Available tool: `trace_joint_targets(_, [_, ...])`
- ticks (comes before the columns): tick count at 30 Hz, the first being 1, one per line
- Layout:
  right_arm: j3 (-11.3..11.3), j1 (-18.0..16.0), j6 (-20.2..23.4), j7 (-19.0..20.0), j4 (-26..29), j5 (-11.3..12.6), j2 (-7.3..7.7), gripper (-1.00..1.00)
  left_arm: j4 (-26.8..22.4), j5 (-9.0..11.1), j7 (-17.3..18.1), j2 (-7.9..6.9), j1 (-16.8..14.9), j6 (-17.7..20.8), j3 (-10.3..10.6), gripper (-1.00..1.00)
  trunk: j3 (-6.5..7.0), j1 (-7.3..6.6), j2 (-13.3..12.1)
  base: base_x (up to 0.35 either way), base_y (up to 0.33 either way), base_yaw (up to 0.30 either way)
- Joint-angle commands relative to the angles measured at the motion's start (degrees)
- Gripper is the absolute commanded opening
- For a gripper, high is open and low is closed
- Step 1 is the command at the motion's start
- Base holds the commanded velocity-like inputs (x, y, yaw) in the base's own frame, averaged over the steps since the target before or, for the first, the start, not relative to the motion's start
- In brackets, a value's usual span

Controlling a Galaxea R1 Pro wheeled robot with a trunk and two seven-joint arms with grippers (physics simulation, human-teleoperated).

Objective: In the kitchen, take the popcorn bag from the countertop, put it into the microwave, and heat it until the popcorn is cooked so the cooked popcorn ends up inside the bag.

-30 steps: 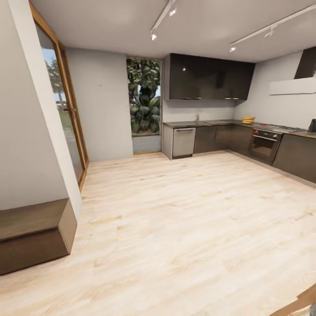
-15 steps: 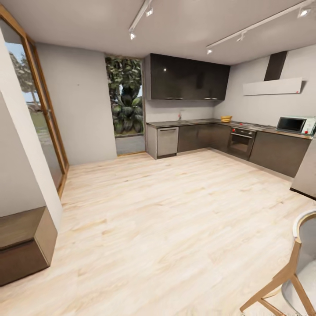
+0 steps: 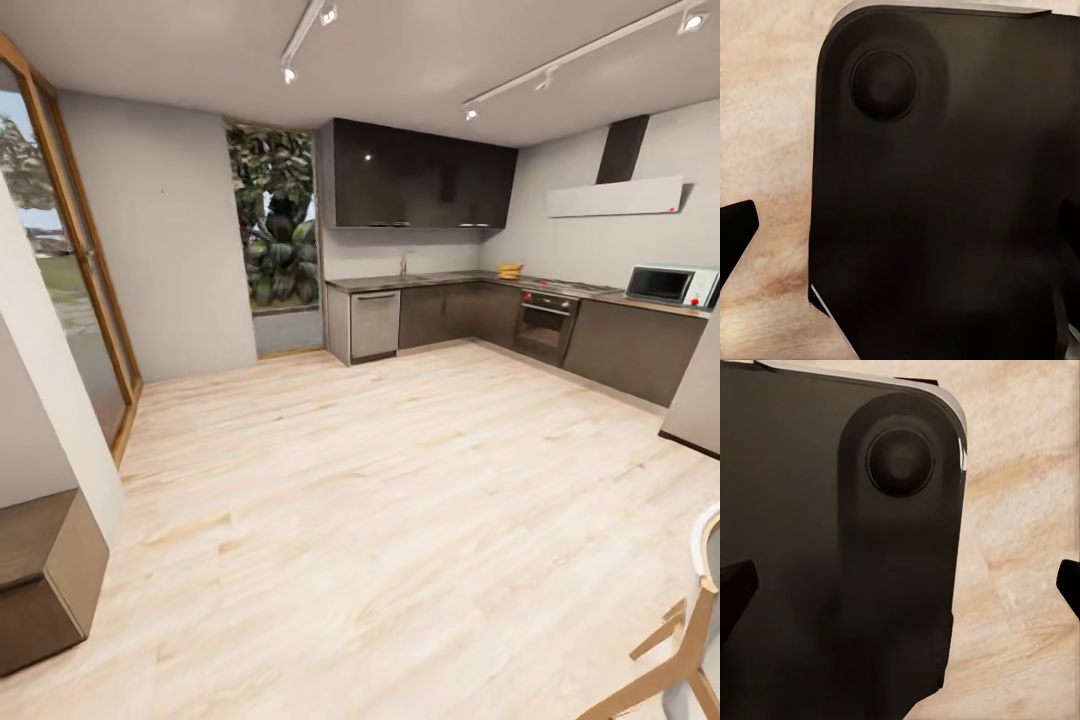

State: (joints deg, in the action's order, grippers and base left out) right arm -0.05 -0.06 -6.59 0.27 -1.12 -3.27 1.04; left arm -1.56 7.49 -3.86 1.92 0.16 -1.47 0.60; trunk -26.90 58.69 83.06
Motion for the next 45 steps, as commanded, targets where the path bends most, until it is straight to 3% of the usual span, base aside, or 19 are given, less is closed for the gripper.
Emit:
trace_joint_targets(1, [0.0, 0.0, -0.3, 0.0, -0.1, -0.3, 0.01, 1.0, 0.0, 0.5, -0.1, 0.02, 0.0, -0.1, 0.1, 1.0, -0.03, 0.04, 0.0, 0.324, 0.0, 0.0])
trace_joint_targets(45, [-0.1, 0.0, -0.4, -0.4, -0.1, 0.2, 0.01, 1.0, 0.0, 0.7, -0.2, 0.03, 0.0, -0.1, 0.0, 1.0, -0.03, 0.04, 0.0, 0.324, 0.0, 0.0])
